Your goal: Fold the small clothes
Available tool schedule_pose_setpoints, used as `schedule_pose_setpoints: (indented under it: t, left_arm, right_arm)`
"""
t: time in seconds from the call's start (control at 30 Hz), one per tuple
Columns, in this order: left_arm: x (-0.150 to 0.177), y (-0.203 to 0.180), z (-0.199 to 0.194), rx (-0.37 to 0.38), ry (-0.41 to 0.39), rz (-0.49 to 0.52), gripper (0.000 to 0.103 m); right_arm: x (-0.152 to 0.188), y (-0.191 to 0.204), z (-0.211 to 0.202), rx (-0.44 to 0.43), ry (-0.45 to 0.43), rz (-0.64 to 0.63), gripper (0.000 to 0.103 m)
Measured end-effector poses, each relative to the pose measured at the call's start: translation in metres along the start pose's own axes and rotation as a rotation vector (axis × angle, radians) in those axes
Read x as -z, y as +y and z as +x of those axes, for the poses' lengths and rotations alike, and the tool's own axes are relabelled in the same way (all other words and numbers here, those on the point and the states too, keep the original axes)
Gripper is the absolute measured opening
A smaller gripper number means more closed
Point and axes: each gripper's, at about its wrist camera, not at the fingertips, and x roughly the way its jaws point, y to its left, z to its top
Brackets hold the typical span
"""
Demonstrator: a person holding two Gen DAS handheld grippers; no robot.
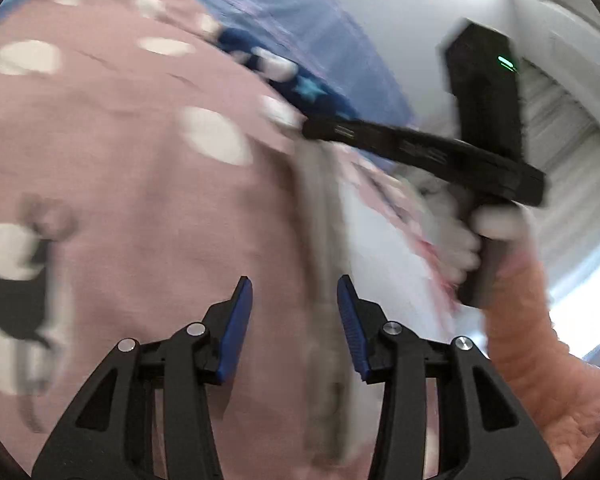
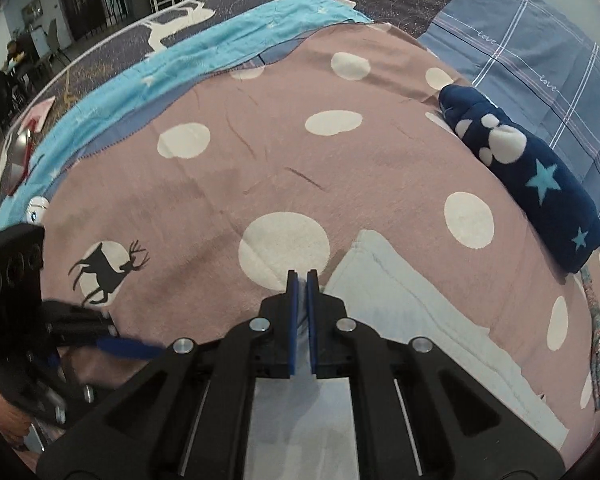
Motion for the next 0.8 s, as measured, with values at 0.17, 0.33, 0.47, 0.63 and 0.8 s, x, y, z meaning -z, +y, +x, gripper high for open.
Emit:
schedule_pose_setpoints:
  t: [0.17, 0.33, 0.47, 0.63, 0.8]
  left_arm:
    - [0.010, -0.015, 0.021, 0.013, 0.066, 0.021, 0.045]
    - [0.017, -0.026, 0.012, -0.035, 0.052, 0.055, 0.002]
    - [0.032, -0.035, -0.006, -0.095, 0.002, 0.109, 0.002]
    - [0.035, -0.012, -0.014, -0.121, 0.007, 0.027, 0.001]
    - [0.040, -0.012, -0.029, -0.156, -0.001, 0.039, 0.003]
  right_arm:
    - [0.003, -0.002, -0.005, -0.015, -0.022, 0.018, 0.004]
    - [0.004, -0.006, -0.008, -0.020, -0.041, 0.033, 0.004]
    - [0.002, -0.007, -0.011, -0.042, -0.097, 0.076, 0.003]
    - [0.007, 0.001, 0.031, -0.003, -0.065, 0.054, 0.004]
    - [0.018, -0.003, -0.007, -0.006, -0.174, 0.114, 0.036]
